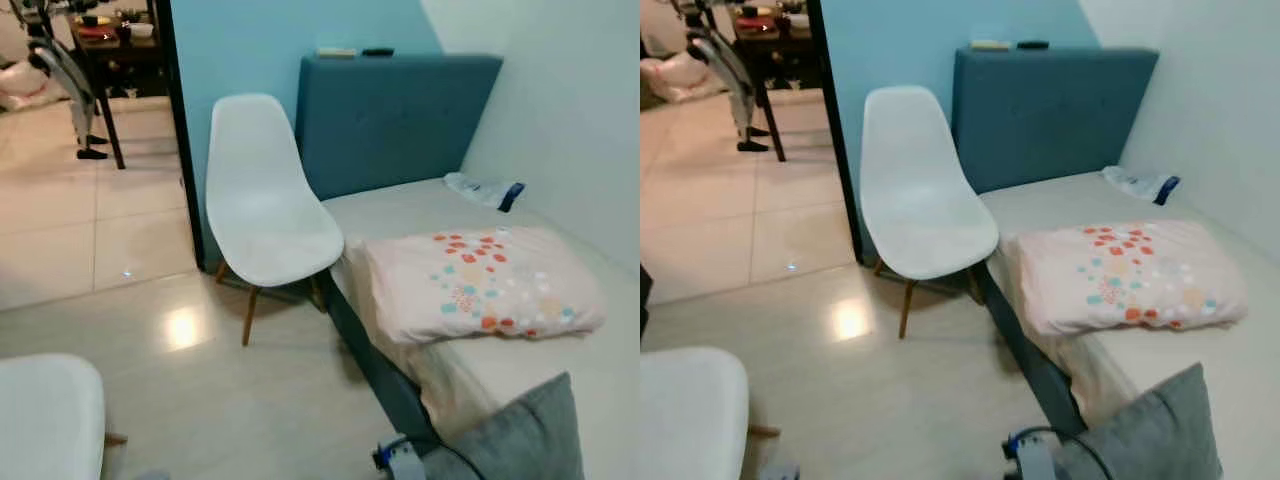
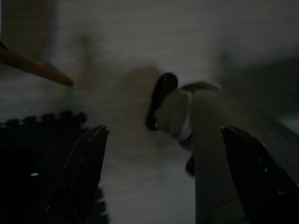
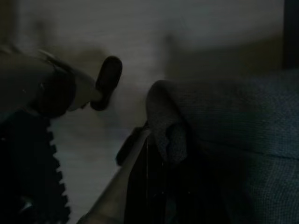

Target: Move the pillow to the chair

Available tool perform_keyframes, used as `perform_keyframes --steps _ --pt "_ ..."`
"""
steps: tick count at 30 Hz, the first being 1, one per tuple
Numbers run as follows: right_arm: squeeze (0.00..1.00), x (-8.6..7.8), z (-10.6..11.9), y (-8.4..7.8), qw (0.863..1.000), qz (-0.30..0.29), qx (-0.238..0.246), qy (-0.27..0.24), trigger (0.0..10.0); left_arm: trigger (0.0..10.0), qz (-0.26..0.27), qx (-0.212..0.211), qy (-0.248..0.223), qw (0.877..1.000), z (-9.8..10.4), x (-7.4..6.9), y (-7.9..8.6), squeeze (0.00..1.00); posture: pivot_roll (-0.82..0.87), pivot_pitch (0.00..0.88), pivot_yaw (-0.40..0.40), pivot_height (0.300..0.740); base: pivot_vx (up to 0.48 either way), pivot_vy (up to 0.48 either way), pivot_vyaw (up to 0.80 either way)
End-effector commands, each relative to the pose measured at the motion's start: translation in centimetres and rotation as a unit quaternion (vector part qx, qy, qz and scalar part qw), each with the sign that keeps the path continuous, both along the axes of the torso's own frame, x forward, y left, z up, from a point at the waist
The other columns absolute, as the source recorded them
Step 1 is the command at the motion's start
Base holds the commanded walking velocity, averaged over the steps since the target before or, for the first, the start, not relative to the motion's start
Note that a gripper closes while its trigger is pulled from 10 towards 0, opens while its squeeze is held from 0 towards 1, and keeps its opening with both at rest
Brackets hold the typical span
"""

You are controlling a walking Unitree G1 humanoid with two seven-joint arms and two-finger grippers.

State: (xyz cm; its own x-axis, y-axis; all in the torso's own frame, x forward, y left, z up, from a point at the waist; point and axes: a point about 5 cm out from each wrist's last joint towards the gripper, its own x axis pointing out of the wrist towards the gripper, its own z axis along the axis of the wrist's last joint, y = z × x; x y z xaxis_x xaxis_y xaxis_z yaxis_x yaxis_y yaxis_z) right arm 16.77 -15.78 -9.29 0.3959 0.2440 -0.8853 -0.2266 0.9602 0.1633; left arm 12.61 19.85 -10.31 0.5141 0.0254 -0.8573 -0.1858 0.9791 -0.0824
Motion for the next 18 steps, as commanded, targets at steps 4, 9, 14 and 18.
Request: perform_keyframes --steps 4,9,14,18 --pt "0.00 0.2 0.1 0.1 1.000 -0.003 0.003 -0.010 10.0 10.0 -0.003 -0.019 0.024 1.000 -0.5 -1.3 -0.8 0.00 0.21 0.000 -0.125 0.740 0.000 0.000 0.76" --pt "0.00 0.5 0.2 0.1 1.000 -0.009 0.003 -0.018 10.0 10.0 -0.005 -0.020 0.017 1.000 -0.5 -1.1 -0.8 0.00 0.21 0.000 -0.125 0.740 0.000 0.000 0.76" --pt "0.00 1.7 0.8 0.5 0.999 -0.010 0.013 -0.044 10.0 10.0 -0.006 -0.019 0.003 1.000 -0.2 -0.5 -0.9 0.00 0.21 0.000 -0.124 0.740 0.000 0.000 0.75" --pt "0.00 4.3 2.2 1.8 0.995 0.004 0.040 -0.094 10.0 10.0 -0.021 -0.021 -0.019 0.999 0.2 1.0 -1.1 0.00 0.21 0.000 -0.124 0.740 0.000 0.000 0.75"
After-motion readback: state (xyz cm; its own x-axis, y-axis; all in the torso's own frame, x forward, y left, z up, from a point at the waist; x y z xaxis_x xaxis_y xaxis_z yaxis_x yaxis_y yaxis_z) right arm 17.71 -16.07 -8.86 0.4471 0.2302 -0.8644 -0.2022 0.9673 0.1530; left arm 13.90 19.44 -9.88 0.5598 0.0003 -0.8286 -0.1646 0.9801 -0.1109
